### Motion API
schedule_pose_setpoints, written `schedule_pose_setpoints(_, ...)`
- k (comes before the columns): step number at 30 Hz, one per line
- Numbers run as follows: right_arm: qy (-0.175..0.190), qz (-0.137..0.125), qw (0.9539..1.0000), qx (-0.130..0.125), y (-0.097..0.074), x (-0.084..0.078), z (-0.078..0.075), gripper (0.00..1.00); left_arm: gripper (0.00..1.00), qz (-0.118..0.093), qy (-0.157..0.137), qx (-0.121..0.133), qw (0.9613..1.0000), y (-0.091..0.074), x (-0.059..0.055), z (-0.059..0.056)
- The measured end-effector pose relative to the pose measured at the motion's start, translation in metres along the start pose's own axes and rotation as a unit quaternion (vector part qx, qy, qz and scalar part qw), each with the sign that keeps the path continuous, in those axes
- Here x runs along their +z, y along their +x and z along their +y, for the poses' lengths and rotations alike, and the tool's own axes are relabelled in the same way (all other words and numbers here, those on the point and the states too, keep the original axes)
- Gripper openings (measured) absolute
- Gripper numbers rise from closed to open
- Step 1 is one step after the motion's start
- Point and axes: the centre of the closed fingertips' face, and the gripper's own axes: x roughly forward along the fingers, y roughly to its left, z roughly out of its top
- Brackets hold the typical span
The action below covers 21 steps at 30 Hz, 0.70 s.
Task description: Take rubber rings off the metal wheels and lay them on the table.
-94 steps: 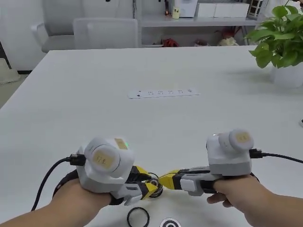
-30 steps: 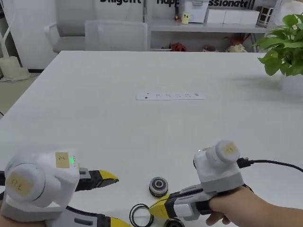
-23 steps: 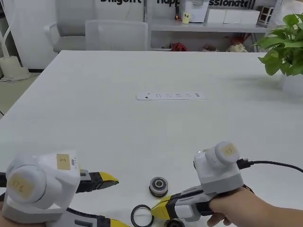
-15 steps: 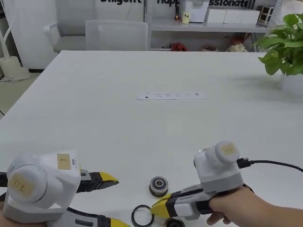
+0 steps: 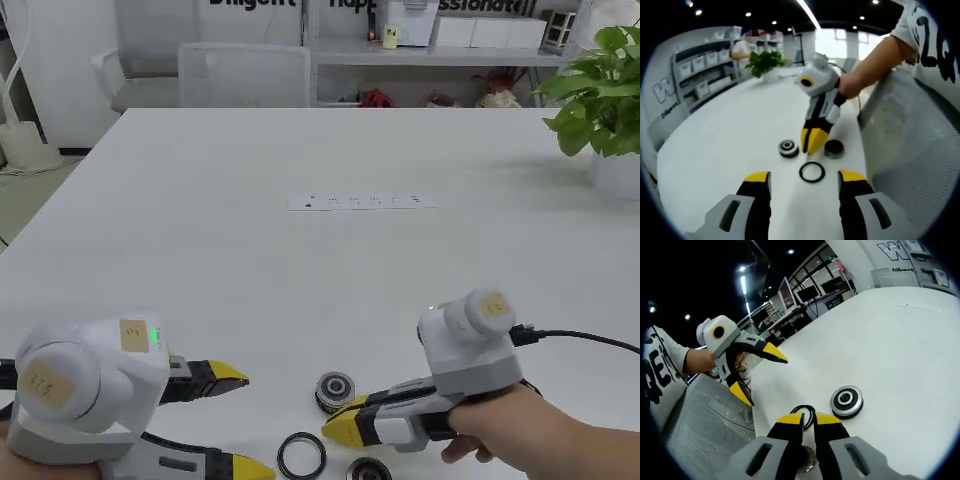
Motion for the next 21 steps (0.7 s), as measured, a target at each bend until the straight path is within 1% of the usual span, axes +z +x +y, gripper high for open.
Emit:
schedule_pose_setpoints(8,-0.012,-0.011,0.9998,-0.010,-0.010,0.010,-0.007,0.06,0.54,-0.001,-0.007,0.000,1.0000,0.002,0.001,0.007)
schedule_pose_setpoints(13,-0.013,-0.027,0.9994,-0.017,-0.018,0.021,-0.012,0.06,0.54,-0.002,-0.006,0.002,1.0000,0.005,0.005,0.012)
schedule_pose_setpoints(17,-0.017,-0.034,0.9990,-0.025,-0.024,0.027,-0.016,0.06,0.53,-0.004,-0.007,0.001,1.0000,0.007,0.008,0.016)
schedule_pose_setpoints(21,-0.020,-0.043,0.9983,-0.036,-0.033,0.034,-0.023,0.07,0.53,-0.004,-0.004,0.000,1.0000,0.012,0.011,0.020)
